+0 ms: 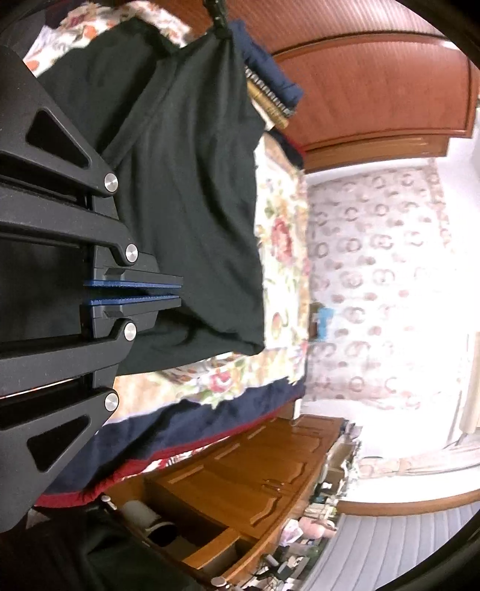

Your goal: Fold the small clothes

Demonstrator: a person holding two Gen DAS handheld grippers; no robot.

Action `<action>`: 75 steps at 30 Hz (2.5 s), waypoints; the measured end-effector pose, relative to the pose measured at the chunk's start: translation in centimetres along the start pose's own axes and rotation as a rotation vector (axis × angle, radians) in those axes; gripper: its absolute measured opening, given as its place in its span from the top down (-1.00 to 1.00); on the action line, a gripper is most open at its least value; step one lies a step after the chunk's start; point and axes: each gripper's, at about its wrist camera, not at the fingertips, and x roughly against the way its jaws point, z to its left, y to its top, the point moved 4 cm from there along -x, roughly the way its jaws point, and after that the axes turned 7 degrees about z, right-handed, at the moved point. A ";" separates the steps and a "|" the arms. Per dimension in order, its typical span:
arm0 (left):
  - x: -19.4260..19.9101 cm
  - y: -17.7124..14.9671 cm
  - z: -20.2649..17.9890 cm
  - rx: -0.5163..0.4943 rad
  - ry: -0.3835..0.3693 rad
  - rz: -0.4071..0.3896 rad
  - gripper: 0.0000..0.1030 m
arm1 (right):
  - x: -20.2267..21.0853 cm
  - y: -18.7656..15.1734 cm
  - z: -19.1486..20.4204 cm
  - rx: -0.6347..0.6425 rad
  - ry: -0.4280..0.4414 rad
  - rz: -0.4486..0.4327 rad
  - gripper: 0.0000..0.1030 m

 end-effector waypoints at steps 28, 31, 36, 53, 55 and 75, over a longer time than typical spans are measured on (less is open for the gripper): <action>0.7 -10.0 -0.9 0.069 0.085 0.163 0.97 | 3.1 -9.2 2.3 0.039 -0.013 0.184 0.97; 1.0 -10.0 -0.5 0.080 0.084 0.169 0.95 | 2.8 -9.4 2.4 0.033 -0.009 0.188 0.97; 1.8 -9.8 -0.4 0.056 0.126 0.160 0.44 | 2.8 -9.2 2.7 0.042 -0.012 0.182 0.96; 0.8 -11.8 4.2 0.144 0.224 0.229 0.09 | 2.5 -7.5 5.9 0.113 0.026 0.141 0.11; 0.7 -12.1 4.6 0.152 0.233 0.235 0.08 | 1.9 -7.3 6.6 0.116 0.049 0.146 0.08; -0.5 -10.9 3.2 0.200 0.067 0.248 0.01 | -2.9 -7.8 10.9 0.141 0.134 0.202 0.02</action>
